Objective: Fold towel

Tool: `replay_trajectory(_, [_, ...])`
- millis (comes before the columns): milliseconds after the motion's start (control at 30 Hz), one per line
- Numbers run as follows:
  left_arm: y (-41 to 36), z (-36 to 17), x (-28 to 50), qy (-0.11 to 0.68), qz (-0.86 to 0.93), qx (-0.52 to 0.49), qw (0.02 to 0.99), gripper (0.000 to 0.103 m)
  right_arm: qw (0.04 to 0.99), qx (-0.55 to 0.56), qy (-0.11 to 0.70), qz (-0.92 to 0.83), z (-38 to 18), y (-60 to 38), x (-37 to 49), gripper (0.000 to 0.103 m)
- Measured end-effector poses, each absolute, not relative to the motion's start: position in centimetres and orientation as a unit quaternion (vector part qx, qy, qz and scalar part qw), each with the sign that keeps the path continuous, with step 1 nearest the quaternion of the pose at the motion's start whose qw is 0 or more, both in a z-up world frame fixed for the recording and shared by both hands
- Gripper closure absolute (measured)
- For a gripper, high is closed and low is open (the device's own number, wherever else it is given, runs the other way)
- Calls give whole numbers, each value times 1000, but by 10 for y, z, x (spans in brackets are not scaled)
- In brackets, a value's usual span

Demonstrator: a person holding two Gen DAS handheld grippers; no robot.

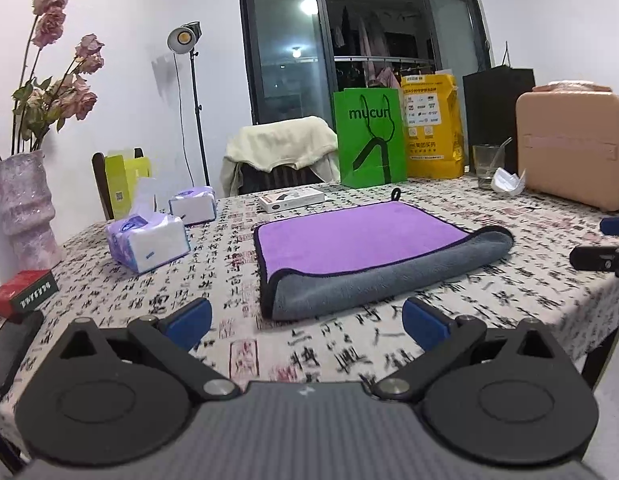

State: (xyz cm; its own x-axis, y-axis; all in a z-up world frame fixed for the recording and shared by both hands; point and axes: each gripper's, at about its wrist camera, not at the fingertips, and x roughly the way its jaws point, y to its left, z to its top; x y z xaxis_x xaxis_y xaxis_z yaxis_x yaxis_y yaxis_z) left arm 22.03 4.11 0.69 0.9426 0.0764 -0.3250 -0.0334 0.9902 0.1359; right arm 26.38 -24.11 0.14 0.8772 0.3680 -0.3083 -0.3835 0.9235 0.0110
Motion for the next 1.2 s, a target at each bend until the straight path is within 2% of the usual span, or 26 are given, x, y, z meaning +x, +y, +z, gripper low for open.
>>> replay_trajectory(133, [47, 8, 243, 180, 26, 56, 982, 0, 968, -30, 158, 191, 5, -238, 287, 0])
replay_trajectory(267, [53, 8, 265, 189, 36, 56, 980, 1, 962, -34, 171, 209, 7, -233, 311, 11])
replay_trajectory(367, [59, 8, 281, 200, 34, 51, 978, 14, 958, -42, 179, 222, 8, -227, 326, 18])
replay_trajectory(433, [65, 7, 294, 217, 30, 38, 975, 28, 953, -47, 188, 232, 7, -224, 338, 23])
replay_trajectory(533, [74, 4, 313, 239, 30, 16, 970, 34, 947, -57, 195, 247, 7, -216, 352, 27])
replay_trajectory(700, [85, -4, 336, 262, 23, -2, 965, 36, 935, -60, 221, 270, 7, -206, 383, 51])
replay_trajectory(900, [96, -7, 353, 300, -8, -25, 954, 37, 932, -47, 239, 269, 5, -208, 413, 52])
replay_trajectory(967, [97, -8, 352, 300, -17, -29, 953, 48, 928, -41, 248, 274, 5, -210, 421, 53])
replay_trajectory(1033, [99, -7, 350, 300, -19, -33, 953, 77, 921, -33, 263, 284, 4, -214, 428, 59])
replay_trajectory(1167, [103, -6, 349, 305, -27, -40, 951, 81, 909, -26, 285, 305, 2, -218, 436, 84])
replay_trajectory(1200, [103, -6, 349, 306, -28, -38, 951, 81, 905, -27, 291, 311, 2, -219, 438, 87])
